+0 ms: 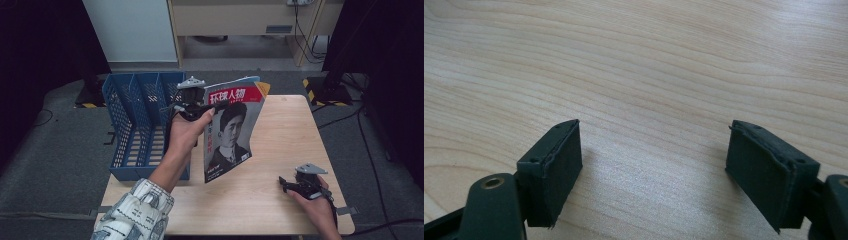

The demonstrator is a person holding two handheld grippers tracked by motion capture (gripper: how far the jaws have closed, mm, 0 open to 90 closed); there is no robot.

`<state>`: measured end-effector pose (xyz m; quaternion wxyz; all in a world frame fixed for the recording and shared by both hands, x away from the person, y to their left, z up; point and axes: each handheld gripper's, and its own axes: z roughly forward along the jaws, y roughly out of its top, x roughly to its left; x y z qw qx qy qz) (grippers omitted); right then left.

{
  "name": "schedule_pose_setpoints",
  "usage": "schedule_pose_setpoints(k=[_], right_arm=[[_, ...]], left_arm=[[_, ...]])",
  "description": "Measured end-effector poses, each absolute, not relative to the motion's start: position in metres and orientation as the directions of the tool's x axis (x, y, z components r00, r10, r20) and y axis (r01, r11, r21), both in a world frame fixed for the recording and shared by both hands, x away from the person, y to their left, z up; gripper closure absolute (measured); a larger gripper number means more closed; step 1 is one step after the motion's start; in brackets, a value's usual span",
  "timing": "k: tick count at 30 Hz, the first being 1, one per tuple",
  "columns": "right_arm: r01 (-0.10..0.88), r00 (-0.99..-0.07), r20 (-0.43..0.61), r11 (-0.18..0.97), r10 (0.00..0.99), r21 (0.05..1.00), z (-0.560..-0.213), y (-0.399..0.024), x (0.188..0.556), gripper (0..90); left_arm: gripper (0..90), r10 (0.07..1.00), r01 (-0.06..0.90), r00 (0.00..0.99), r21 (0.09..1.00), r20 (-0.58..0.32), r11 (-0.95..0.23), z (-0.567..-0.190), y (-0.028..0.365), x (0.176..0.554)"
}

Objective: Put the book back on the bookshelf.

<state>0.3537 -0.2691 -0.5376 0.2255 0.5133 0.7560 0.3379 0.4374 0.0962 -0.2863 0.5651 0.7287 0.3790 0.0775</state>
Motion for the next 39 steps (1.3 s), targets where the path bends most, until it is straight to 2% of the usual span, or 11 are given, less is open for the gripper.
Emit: schedule_pose_setpoints(k=[39], right_arm=[[0.623,-0.373,0.004,0.247,0.928,0.743,-0.538,-0.269,0.353,22.5]], left_arm=[[86.9,0.663,0.469,0.662,0.883,-0.350,-0.002,-0.284,0.146,0.433]])
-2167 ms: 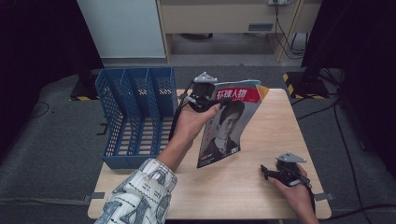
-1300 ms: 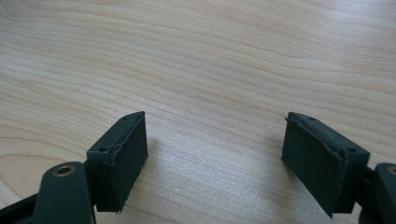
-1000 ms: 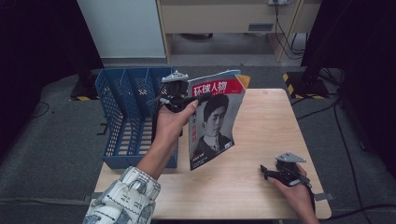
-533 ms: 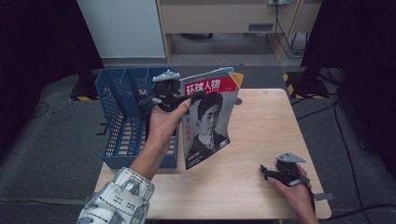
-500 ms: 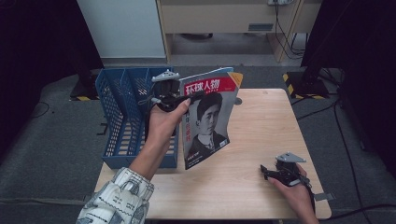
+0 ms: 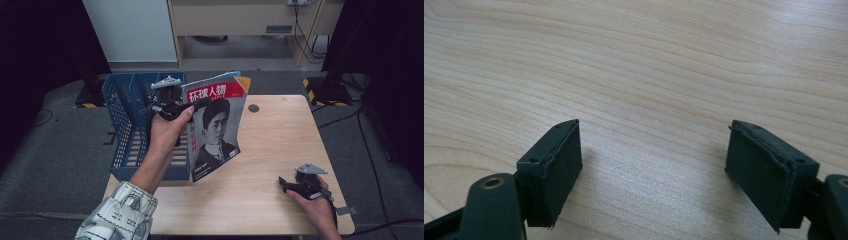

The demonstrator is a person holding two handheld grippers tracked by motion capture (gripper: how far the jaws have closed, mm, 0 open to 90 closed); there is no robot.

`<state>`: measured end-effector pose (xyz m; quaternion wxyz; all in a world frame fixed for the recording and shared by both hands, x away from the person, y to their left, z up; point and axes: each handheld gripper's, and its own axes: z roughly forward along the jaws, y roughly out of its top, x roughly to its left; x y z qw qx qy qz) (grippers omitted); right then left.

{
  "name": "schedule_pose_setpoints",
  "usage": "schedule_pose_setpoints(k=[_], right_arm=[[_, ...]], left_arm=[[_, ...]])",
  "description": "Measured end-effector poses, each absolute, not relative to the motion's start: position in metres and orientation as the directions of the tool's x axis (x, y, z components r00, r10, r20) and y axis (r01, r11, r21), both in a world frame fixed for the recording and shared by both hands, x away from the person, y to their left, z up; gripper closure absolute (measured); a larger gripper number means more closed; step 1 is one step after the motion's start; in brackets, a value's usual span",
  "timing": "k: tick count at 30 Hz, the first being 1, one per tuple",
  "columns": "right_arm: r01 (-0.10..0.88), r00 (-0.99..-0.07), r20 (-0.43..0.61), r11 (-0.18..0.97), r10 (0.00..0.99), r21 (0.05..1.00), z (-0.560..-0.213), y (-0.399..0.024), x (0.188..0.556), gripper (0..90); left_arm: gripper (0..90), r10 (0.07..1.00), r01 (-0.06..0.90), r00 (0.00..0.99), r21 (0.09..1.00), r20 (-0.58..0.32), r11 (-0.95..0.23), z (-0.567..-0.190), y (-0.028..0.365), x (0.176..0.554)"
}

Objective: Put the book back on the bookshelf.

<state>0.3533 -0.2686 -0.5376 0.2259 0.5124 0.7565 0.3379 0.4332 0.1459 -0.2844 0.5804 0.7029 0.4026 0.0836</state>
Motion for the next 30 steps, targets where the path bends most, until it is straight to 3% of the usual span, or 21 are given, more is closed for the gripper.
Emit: schedule_pose_setpoints(k=[30], right_arm=[[0.624,-0.372,0.004,0.248,0.928,0.741,-0.537,-0.268,0.353,22.7]], left_arm=[[86.9,0.690,0.456,0.624,0.888,-0.367,0.060,-0.274,0.194,0.423]])
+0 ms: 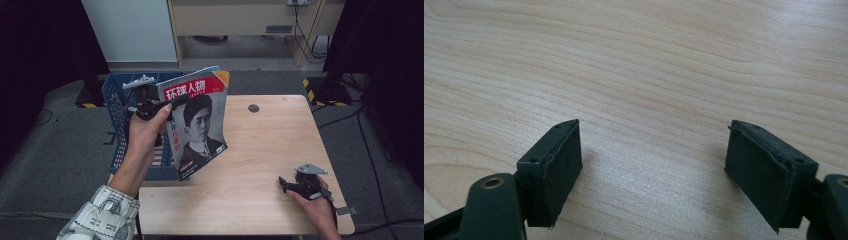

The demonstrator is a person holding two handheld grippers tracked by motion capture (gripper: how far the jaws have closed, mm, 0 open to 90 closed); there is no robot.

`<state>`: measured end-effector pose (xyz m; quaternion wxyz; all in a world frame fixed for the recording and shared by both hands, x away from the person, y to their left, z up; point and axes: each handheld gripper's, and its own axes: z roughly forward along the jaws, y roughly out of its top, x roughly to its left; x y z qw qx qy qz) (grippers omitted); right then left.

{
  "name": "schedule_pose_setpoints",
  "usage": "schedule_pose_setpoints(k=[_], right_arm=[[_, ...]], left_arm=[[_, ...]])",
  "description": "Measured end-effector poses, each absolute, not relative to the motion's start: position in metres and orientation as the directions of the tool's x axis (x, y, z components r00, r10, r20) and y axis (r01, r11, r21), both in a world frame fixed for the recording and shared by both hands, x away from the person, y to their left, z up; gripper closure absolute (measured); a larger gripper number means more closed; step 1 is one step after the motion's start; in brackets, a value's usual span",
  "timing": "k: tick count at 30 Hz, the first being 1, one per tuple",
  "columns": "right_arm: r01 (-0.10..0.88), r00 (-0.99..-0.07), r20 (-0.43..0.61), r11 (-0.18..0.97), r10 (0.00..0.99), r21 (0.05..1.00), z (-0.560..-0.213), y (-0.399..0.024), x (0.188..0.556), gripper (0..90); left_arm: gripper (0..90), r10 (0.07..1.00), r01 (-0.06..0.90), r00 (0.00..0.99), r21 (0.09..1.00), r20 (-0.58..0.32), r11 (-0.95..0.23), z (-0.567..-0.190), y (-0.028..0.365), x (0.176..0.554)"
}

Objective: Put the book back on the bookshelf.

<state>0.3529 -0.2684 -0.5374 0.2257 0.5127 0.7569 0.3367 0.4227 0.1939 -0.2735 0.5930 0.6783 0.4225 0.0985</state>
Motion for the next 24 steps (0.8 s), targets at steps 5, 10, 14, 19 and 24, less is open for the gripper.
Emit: schedule_pose_setpoints(k=[5,10,14,19,24], right_arm=[[0.624,-0.372,0.005,0.246,0.928,0.742,-0.538,-0.268,0.353,22.6],[0.625,-0.372,0.006,0.246,0.928,0.741,-0.537,-0.268,0.353,22.6],[0.626,-0.372,0.006,0.246,0.928,0.740,-0.537,-0.268,0.353,22.6],[0.626,-0.372,0.006,0.246,0.928,0.740,-0.537,-0.268,0.353,22.7],[0.626,-0.372,0.006,0.246,0.928,0.740,-0.537,-0.268,0.353,22.7]], left_arm=[[86.9,0.689,0.454,0.619,0.888,-0.377,0.077,-0.276,0.201,0.421],[86.9,0.687,0.454,0.613,0.886,-0.390,0.098,-0.277,0.210,0.420],[86.9,0.691,0.452,0.606,0.886,-0.394,0.109,-0.276,0.217,0.419],[86.9,0.697,0.445,0.598,0.887,-0.395,0.121,-0.274,0.226,0.416],[86.9,0.701,0.445,0.591,0.886,-0.398,0.129,-0.273,0.233,0.414]])
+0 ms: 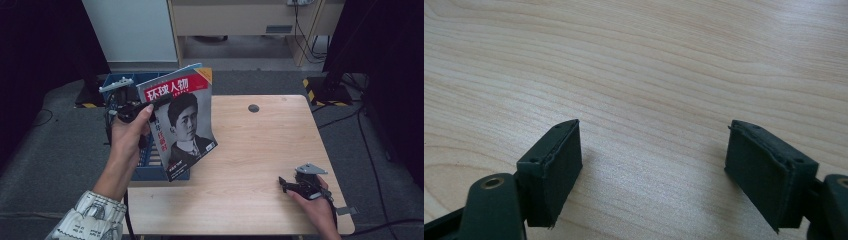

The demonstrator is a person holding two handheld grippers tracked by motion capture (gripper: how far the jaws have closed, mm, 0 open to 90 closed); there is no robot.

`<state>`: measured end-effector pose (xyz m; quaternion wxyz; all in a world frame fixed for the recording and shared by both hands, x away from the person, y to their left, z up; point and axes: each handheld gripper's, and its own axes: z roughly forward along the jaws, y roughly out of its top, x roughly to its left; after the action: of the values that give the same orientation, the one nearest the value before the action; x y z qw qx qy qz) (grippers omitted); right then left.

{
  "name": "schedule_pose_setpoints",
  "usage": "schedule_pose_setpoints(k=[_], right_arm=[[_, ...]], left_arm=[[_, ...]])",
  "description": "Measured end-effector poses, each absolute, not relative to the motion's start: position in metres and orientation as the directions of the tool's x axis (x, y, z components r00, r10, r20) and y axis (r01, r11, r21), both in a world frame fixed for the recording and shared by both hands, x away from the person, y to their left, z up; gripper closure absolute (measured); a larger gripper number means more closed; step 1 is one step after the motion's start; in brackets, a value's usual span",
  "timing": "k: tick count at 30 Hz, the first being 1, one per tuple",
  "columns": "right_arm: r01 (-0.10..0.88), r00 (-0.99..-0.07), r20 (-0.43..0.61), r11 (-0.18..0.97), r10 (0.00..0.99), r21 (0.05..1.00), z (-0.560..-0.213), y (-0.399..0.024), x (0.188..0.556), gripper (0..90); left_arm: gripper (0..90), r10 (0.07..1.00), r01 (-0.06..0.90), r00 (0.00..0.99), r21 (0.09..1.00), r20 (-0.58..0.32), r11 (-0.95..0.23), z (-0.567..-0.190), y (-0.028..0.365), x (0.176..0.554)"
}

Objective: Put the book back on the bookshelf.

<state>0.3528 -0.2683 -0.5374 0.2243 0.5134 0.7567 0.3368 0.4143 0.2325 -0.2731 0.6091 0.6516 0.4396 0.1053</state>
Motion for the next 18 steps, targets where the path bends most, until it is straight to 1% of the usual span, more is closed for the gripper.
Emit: schedule_pose_setpoints(k=[18], right_arm=[[0.623,-0.374,0.002,0.250,0.928,0.741,-0.538,-0.269,0.353,22.6]], left_arm=[[86.9,0.720,0.435,0.565,0.887,-0.404,0.157,-0.272,0.261,0.410]])
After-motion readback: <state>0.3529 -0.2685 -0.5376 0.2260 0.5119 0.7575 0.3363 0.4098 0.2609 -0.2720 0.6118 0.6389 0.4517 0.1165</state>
